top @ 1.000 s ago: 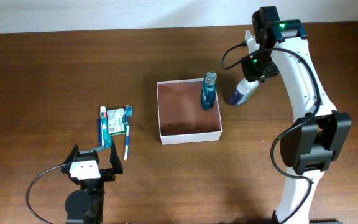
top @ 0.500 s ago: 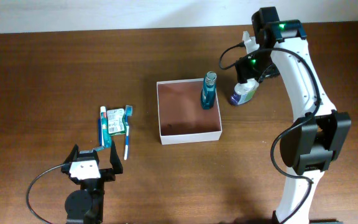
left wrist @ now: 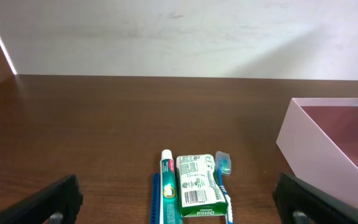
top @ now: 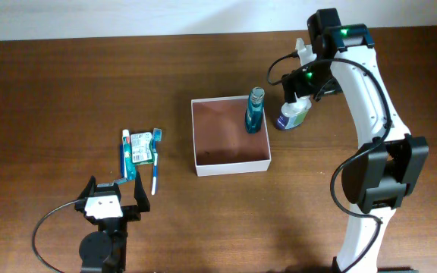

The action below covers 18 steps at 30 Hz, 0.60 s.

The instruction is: Pack container

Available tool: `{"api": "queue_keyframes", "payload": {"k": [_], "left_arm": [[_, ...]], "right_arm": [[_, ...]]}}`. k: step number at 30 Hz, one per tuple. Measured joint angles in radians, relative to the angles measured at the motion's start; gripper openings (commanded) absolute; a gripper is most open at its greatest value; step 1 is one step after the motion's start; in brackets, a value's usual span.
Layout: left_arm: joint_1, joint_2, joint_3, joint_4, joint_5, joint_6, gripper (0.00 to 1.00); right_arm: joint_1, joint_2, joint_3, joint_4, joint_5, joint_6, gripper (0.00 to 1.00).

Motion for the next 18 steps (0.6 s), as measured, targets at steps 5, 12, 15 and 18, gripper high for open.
{"api": "queue_keyframes", "payload": {"k": [5,12,15,18], "left_arm": [[0.0,0.0,0.0,0.0,0.0,0.0,1.0],[0.0,0.0,0.0,0.0,0.0,0.0,1.0],[0.0,0.0,0.0,0.0,0.0,0.0,1.0],[0.0,0.0,0.0,0.0,0.0,0.0,1.0]], "right_arm": [[0.0,0.0,0.0,0.0,-0.017,0.001,0.73],[0.0,0.0,0.0,-0.001,-0.027,-0.003,0.67],[0.0,0.0,0.0,0.0,-0.027,-0.002,0.54],[0.0,0.0,-0.003,0.005,-0.024,-0.003,0.54]]}}
